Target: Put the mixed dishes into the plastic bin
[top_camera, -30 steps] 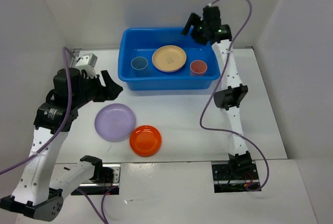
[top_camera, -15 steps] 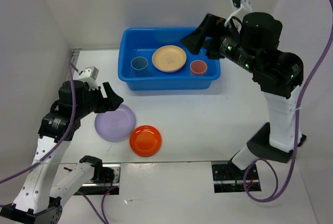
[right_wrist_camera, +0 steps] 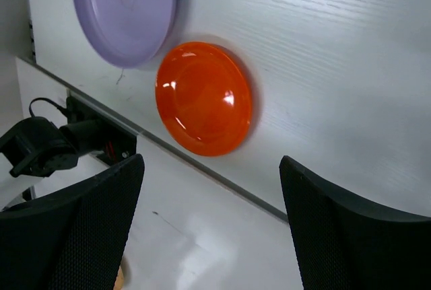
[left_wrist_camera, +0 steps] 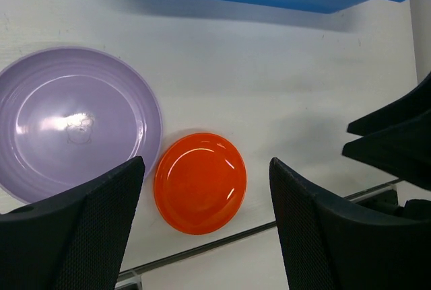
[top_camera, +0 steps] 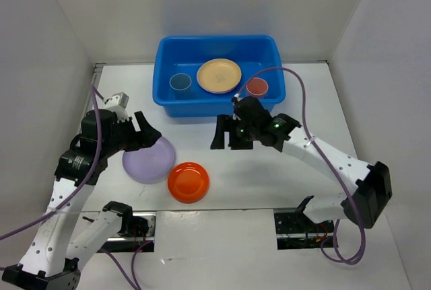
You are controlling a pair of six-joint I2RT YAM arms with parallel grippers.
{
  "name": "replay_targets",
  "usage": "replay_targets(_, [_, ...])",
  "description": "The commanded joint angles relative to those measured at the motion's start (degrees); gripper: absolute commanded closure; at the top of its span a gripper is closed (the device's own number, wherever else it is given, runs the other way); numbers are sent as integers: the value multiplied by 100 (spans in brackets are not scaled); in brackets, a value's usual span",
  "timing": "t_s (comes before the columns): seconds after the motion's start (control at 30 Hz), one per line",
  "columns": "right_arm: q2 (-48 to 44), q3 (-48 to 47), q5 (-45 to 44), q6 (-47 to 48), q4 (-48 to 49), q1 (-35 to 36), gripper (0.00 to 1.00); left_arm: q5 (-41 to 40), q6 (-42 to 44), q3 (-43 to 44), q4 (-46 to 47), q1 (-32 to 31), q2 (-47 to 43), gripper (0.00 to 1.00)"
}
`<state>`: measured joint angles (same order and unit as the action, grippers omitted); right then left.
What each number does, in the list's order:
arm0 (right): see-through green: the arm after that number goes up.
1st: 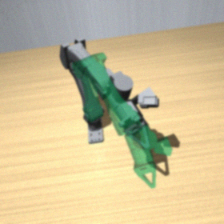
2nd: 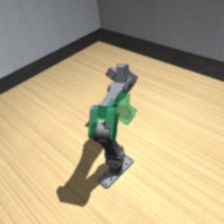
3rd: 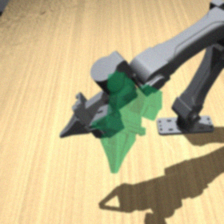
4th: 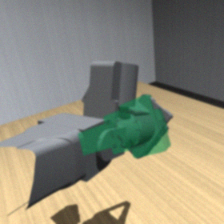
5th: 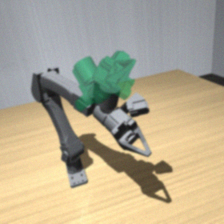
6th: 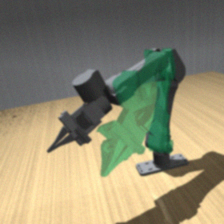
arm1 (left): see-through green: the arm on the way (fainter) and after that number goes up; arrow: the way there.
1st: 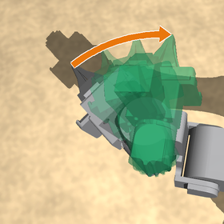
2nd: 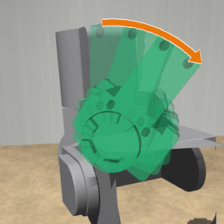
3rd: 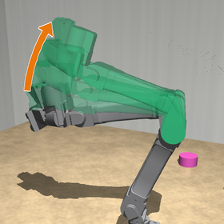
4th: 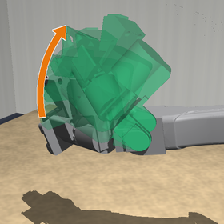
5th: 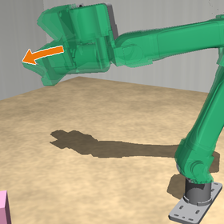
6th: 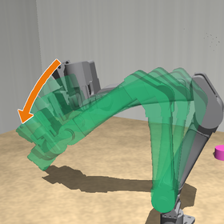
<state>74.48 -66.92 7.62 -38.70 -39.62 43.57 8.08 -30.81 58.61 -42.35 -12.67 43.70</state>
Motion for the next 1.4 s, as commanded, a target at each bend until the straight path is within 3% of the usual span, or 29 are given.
replay_targets(0.0, [242,12,214,-173,1587,291,14,-217,-267,-86,201,-17,-143,18])
replay_targets(0.17, [865,-146,65,-51,1694,617,14,-1271,-216,79,148,36,243,22])
replay_targets(0.33, [1200,-348,64,204,1825,617,14,-2257,836,801,-274,500,1280,27])
replay_targets(0.43, [1490,-410,125,353,1878,617,14,-1803,1600,871,-274,1053,1763,27])
replay_targets(0.6, [1894,-664,354,539,2054,617,14,-906,2042,722,-72,1231,2335,20])
replay_targets(0.67, [2000,-743,416,679,2054,617,14,-904,2279,722,78,1450,2528,20])
replay_targets(0.9, [2203,-928,661,846,2107,617,14,61,3309,116,1035,2074,2941,15])
replay_targets(1.0, [2203,-929,724,899,2107,617,14,388,3589,116,1106,2373,3503,18])
replay_targets(1.13, [2203,-929,724,1013,2107,617,14,868,3784,440,930,2427,4469,36])
replay_targets(1.37, [2317,-929,881,1189,2160,617,14,800,4030,450,982,2427,4472,36])
